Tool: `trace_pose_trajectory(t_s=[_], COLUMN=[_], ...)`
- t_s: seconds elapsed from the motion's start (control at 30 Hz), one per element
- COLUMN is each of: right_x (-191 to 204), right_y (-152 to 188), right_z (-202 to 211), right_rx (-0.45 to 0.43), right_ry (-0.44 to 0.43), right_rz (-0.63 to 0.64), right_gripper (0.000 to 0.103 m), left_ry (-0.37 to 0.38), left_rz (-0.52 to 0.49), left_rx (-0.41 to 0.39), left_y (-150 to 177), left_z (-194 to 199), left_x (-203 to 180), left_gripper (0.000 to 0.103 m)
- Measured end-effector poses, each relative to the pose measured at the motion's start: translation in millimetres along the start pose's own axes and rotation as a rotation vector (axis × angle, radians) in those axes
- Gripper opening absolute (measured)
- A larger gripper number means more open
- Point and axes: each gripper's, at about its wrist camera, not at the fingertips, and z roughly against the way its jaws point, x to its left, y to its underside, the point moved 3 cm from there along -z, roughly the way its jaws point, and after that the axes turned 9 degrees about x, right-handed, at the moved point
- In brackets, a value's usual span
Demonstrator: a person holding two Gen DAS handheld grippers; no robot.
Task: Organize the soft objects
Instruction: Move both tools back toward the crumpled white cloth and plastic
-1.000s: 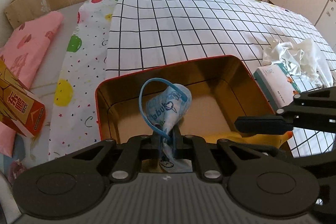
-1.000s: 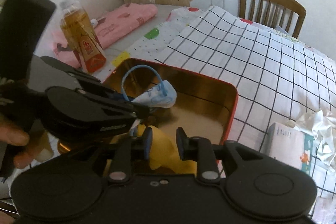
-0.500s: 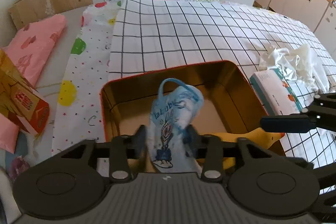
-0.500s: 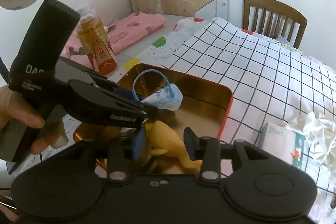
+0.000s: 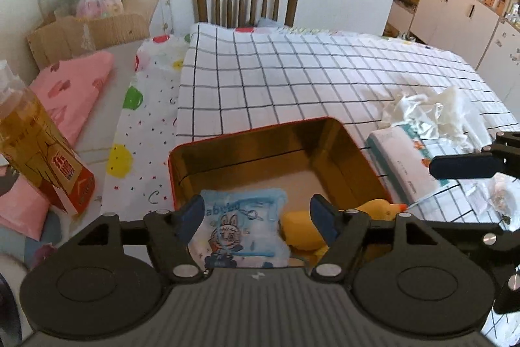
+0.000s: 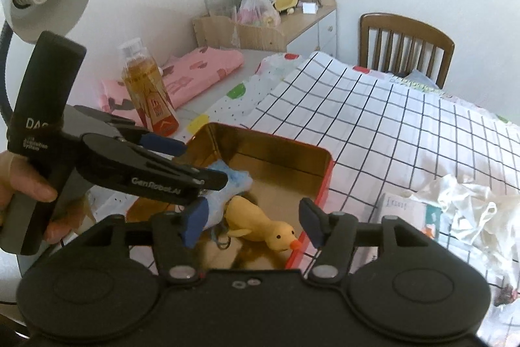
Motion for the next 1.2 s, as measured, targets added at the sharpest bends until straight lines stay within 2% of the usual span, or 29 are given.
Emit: trace_pose_trajectory(t_s=[0.3,0.4,0.47,0.6,0.67,1.0,1.1,1.2], right_x=[-12.6,-22.0,-30.0,-49.5,-59.2,-118.4,-137.8,-160.1], right_y=[11.3,15.9,19.8,29.2,33.7,65.2,75.2,86.0], right_z=[35.4,47.3,54.8,69.7,76.7,117.8,125.1,132.5], right_rx=[-0.062,-0.086,-0.103,-0.131,-0.142,-0.178,-0.175,-0.17], right_ry=[0.033,0.039,0.045,0.047,0.049,0.07,0.077,0.086], right_rz=[-0.062,-0.085,-0.104,-0.136,-0.149,-0.185,-0.202,-0.22], right_gripper=[0.077,0.081,0.083,0.087,0.088,0.094,0.095,0.095], left_ry=[0.047,0.063,0.074,0.069,0.08,0.118,0.12,0.148], left_rz=[-0.05,-0.065,-0.071,-0.085,-0.084,-0.089,-0.107,-0.11], left_rx=[-0.067,-0.086,-0.098,-0.115,-0.118,-0.152,-0.165,-0.176], left_y=[-2.6,-5.3,-6.9,-12.5,-14.7,-25.2,-28.6,-32.0], left_z=[29.9,37.8,42.5,48.2,49.9,49.3,47.2,43.6], left_x=[-31.6,-45.7,-55.0,-78.7,-90.9,-156.0,-177.9,-196.1], left_gripper=[0.072,0.079,0.08,0.08,0.084,0.085,0.094,0.095])
